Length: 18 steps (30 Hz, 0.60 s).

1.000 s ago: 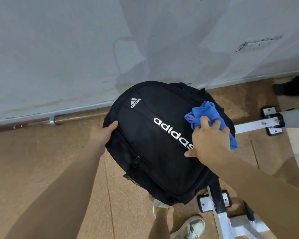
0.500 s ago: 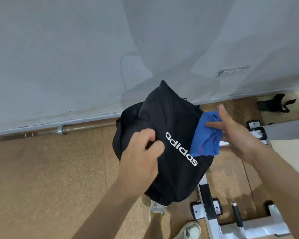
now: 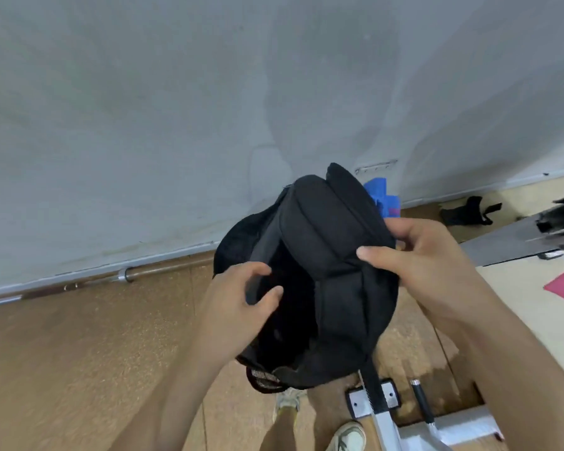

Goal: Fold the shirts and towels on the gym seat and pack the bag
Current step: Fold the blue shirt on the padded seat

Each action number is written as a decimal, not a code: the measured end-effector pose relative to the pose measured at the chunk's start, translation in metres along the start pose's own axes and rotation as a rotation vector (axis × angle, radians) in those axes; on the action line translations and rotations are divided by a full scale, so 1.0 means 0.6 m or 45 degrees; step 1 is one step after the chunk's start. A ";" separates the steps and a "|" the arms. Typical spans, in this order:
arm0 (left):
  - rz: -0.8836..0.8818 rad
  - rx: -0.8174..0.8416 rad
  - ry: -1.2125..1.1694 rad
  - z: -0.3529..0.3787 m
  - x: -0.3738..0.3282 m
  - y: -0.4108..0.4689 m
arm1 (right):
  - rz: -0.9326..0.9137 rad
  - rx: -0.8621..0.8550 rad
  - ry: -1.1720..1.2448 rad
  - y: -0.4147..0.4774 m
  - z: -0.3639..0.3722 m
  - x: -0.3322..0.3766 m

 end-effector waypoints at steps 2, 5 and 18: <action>-0.273 0.020 0.221 -0.010 0.031 0.008 | -0.098 0.080 0.238 -0.021 -0.025 0.034; -0.492 -0.042 0.217 -0.012 0.043 0.016 | -0.084 0.147 0.288 -0.017 -0.061 0.039; -0.684 0.165 -0.146 0.111 0.152 0.059 | 0.251 -0.459 -1.397 0.106 -0.026 -0.211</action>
Point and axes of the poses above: each hand's wrist, its own y-axis towards the middle knuckle, its own z-axis out of the palm, x = y × z, the point moved 3 cm from there along y, towards the middle knuckle, and after that the axes turned 11 degrees about -y, right-handed, at the moved point
